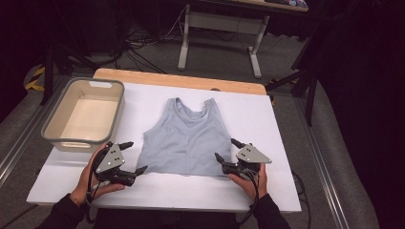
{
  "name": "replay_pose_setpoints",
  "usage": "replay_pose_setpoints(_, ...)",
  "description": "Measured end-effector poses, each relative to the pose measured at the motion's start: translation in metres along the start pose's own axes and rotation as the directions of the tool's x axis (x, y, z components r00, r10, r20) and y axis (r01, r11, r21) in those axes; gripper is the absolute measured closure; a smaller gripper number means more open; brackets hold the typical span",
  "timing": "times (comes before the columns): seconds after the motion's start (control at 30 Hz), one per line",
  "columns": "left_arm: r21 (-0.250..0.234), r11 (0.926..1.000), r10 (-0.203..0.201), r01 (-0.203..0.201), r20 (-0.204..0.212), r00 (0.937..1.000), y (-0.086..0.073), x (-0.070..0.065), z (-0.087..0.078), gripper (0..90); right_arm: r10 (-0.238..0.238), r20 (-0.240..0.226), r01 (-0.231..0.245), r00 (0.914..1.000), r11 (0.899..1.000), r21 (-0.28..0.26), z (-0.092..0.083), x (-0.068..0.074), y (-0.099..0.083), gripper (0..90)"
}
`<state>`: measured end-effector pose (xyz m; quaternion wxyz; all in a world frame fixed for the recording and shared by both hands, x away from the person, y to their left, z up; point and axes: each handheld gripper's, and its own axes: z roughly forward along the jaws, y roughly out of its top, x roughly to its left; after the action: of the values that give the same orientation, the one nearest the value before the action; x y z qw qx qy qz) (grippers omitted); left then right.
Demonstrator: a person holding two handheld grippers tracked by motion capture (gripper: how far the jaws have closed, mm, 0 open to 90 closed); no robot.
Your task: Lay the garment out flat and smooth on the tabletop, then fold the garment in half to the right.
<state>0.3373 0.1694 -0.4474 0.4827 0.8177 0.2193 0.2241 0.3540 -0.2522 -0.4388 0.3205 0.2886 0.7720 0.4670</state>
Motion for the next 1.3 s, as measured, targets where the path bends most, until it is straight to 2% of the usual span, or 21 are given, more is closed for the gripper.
replay_pose_setpoints(0.23,0.006,1.0000,-0.004,0.004,0.010,0.9999,-0.001,0.001,0.000,10.2,0.010,0.001,-0.010,1.0000,1.000,-0.005,-0.001,-0.001,0.000,22.8)
replay_pose_setpoints(0.37,0.011,0.9999,-0.005,0.005,0.012,0.9999,-0.002,0.001,0.001,9.9,0.000,-0.001,0.000,1.0000,1.000,-0.002,0.000,0.000,0.000,22.9)
replay_pose_setpoints(0.43,0.013,0.9999,-0.007,0.006,0.008,0.9999,-0.002,0.001,0.001,9.9,0.006,-0.004,-0.006,1.0000,1.000,-0.007,0.000,0.000,0.001,22.9)
replay_pose_setpoints(0.47,0.019,0.9998,-0.009,0.009,-0.008,0.9999,-0.002,0.001,0.001,10.3,0.006,-0.003,-0.006,1.0000,1.000,-0.008,0.000,0.000,0.001,22.9)
replay_pose_setpoints(0.63,0.037,0.9993,-0.007,0.008,-0.014,0.9999,-0.003,0.000,0.002,10.5,-0.002,-0.001,0.002,1.0000,1.000,-0.007,0.002,0.001,0.003,23.6)
replay_pose_setpoints(0.8,0.056,0.9983,-0.010,0.011,-0.026,0.9996,-0.003,0.000,0.005,10.9,0.012,-0.012,-0.012,0.9999,1.000,-0.009,0.007,0.004,0.009,26.0)
replay_pose_setpoints(0.9,0.069,0.9975,-0.010,0.012,-0.026,0.9996,-0.002,-0.001,0.008,11.4,0.032,-0.016,-0.032,0.9994,0.999,-0.016,0.011,0.004,0.014,26.7)
replay_pose_setpoints(1.0,0.078,0.9968,-0.016,0.017,-0.014,0.9998,-0.002,-0.001,0.011,13.4,0.028,-0.022,-0.029,0.9994,0.999,-0.026,0.015,0.005,0.021,27.6)
replay_pose_setpoints(1.17,0.108,0.9936,-0.032,0.032,-0.004,0.9995,-0.004,-0.001,0.014,18.9,0.041,-0.042,-0.042,0.9983,0.999,-0.032,0.023,0.004,0.032,29.2)
replay_pose_setpoints(1.2,0.145,0.9878,-0.055,0.057,-0.020,0.9983,-0.005,0.002,0.018,19.8,0.040,-0.047,-0.041,0.9981,0.999,-0.021,0.027,0.004,0.036,29.3)
replay_pose_setpoints(1.3,0.162,0.9837,-0.078,0.078,-0.009,0.9969,-0.006,0.005,0.020,23.2,0.038,-0.059,-0.039,0.9975,0.999,-0.012,0.037,0.007,0.044,32.1)
